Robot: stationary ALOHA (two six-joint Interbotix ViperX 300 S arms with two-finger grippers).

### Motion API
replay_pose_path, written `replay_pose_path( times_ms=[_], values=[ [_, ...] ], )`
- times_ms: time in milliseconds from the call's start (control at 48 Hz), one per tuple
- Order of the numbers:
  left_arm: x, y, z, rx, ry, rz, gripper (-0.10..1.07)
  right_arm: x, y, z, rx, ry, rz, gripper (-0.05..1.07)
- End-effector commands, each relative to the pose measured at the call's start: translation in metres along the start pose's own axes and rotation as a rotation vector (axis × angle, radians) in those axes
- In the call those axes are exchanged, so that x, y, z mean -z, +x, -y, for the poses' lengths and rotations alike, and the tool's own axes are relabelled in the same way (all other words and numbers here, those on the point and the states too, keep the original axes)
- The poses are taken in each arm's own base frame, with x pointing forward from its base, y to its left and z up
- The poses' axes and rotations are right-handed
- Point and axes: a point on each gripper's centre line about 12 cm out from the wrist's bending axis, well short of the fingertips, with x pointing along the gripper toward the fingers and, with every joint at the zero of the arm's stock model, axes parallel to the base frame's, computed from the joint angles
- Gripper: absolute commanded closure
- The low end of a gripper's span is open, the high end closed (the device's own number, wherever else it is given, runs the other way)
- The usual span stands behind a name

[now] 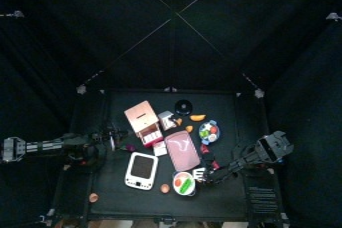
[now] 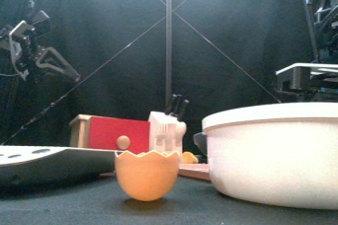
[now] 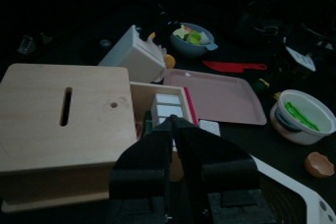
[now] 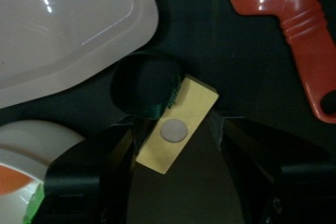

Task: Grab egg block

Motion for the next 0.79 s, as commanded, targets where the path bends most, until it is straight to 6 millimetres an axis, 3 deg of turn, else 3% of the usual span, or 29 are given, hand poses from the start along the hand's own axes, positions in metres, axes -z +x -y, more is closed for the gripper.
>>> replay_pose_path(
  times_ms=[0,354,646,771],
  values=[
    [-0.007,0.001,0.001,0.0,-0.002,0.023,0.47,0.003,0.004,0.011,0.033,0.001,-0.004,0.15],
    [-0.007,0.001,0.001,0.0,-0.002,0.023,0.47,0.007,0.001,0.017,0.047,0.007,-0.016,0.38],
    [-0.007,0.001,0.001,0.0,-0.004,0.023,0.47,-0.003,-0.034,0.009,-0.012,0.004,0.012,0.39],
    [-0.007,0.001,0.001,0.0,-0.004,0.023,0.47,-0.008,-0.04,0.007,-0.024,-0.02,0.051,0.39]
  ],
)
